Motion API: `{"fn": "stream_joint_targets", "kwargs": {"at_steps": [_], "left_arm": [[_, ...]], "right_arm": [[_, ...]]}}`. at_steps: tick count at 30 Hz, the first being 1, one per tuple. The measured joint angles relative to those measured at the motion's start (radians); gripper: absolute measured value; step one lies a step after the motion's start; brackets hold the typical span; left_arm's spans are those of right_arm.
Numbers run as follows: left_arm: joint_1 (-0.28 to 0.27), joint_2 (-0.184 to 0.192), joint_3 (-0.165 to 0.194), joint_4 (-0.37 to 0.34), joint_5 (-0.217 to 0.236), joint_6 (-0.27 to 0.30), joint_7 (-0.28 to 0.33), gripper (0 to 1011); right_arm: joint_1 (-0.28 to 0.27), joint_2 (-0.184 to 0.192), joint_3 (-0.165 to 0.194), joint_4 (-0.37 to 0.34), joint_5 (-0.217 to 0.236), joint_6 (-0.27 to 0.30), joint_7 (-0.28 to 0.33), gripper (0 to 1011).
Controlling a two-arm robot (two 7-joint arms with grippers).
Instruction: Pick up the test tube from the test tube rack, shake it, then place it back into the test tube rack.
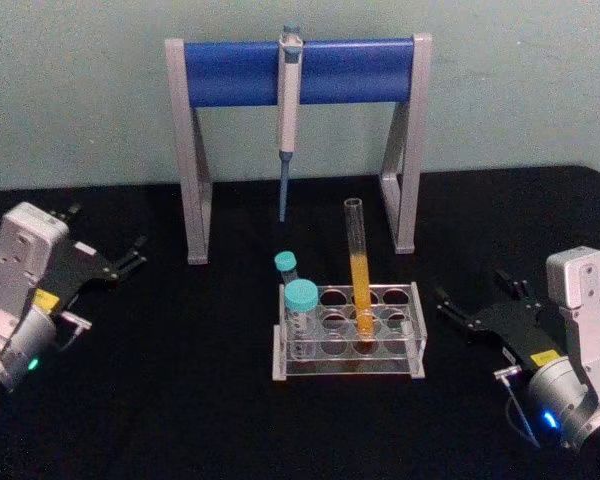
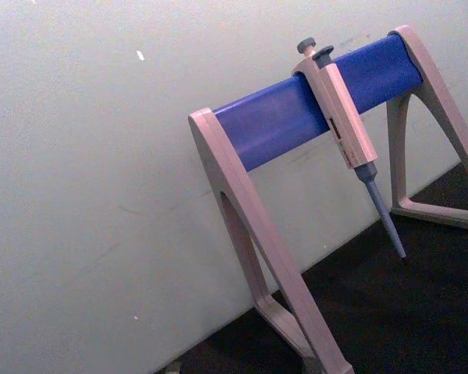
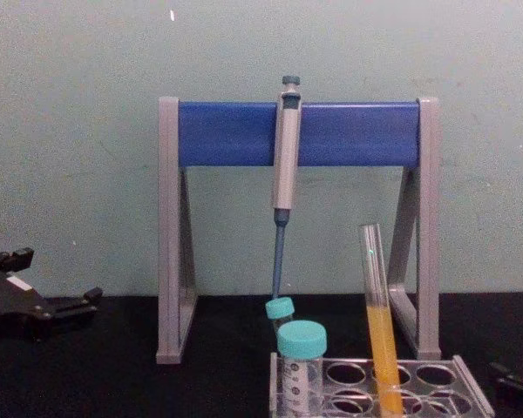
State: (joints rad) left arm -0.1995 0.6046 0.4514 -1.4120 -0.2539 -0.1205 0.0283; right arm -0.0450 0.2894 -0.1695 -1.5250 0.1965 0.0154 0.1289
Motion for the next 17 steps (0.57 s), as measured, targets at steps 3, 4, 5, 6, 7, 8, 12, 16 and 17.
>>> {"fn": "stream_joint_targets", "kwargs": {"at_steps": [3,4,5,6,7,8,12,16,17], "left_arm": [[0.000,0.000,0.000,0.000,0.000,0.000,0.000,1001],[0.000,0.000,0.000,0.000,0.000,0.000,0.000,1001],[0.000,0.000,0.000,0.000,0.000,0.000,0.000,1001],[0.000,0.000,0.000,0.000,0.000,0.000,0.000,1001],[0.000,0.000,0.000,0.000,0.000,0.000,0.000,1001],[0.000,0.000,0.000,0.000,0.000,0.000,0.000,1001],[0.000,0.000,0.000,0.000,0.000,0.000,0.000,1001],[0.000,0.000,0.000,0.000,0.000,0.000,0.000,1001],[0.000,0.000,0.000,0.000,0.000,0.000,0.000,1001]], "right_arm": [[0.000,0.000,0.000,0.000,0.000,0.000,0.000,1000],[0.000,0.000,0.000,0.000,0.000,0.000,0.000,1000],[0.000,0.000,0.000,0.000,0.001,-0.001,0.000,1000],[0.000,0.000,0.000,0.000,0.001,-0.001,0.000,1000],[0.000,0.000,0.000,0.000,0.001,-0.001,0.000,1000],[0.000,0.000,0.000,-0.001,0.001,-0.001,0.000,1000],[0.000,0.000,0.000,-0.001,0.001,-0.001,0.000,1000],[0.000,0.000,0.000,-0.001,0.001,-0.001,0.000,1000],[0.000,0.001,0.000,-0.001,0.001,-0.001,0.000,1000]]}}
